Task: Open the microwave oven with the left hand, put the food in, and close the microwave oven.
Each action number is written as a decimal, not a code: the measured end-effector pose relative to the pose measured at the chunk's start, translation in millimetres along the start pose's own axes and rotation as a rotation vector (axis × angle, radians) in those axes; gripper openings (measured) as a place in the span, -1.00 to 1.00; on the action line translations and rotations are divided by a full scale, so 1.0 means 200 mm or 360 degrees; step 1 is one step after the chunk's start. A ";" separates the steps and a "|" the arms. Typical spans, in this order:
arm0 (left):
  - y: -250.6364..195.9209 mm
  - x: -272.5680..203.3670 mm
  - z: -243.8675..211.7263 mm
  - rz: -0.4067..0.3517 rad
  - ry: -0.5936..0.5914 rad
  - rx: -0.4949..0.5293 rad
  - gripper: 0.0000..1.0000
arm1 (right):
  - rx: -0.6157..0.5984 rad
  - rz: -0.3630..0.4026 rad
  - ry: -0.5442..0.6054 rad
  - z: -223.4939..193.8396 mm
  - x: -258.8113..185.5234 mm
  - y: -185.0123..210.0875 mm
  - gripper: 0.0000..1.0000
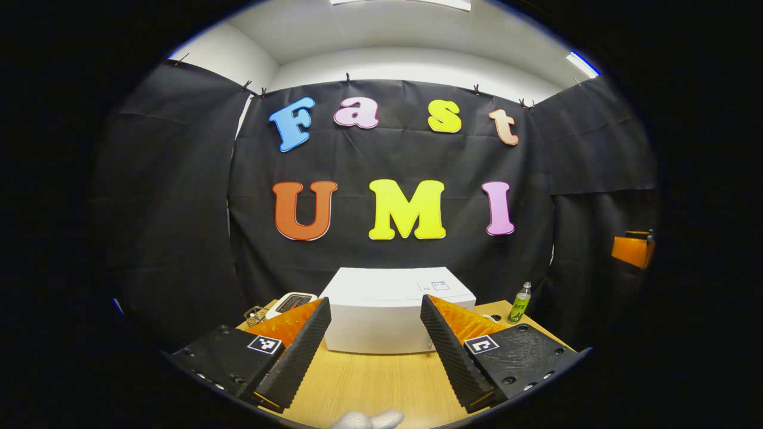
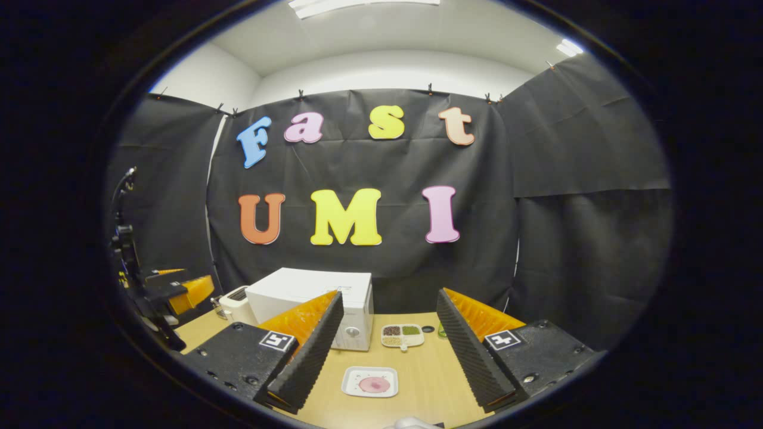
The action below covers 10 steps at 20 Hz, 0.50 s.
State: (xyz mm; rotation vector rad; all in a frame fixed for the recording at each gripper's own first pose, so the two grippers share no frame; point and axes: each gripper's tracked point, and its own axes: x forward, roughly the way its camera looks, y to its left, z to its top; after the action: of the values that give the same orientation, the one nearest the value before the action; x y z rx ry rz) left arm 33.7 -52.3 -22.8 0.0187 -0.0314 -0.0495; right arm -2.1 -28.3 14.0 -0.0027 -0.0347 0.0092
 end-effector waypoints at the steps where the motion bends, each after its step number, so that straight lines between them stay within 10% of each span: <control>1: -0.04 0.04 -0.03 -0.0014 -0.0014 -0.0001 0.91 | -0.0002 -0.0005 -0.0014 0.03 0.00 -0.02 1.00; 10: -0.50 0.46 -0.46 -0.0181 0.0015 0.0075 0.90 | -0.0069 -0.0104 0.0039 0.06 -0.04 -0.28 1.00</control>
State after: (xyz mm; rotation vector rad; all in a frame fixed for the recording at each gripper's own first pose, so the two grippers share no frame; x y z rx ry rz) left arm 124.0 -155.4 -112.8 0.0677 -0.0218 -0.1621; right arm -10.1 -84.9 25.2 -0.0452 -0.0102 -0.0568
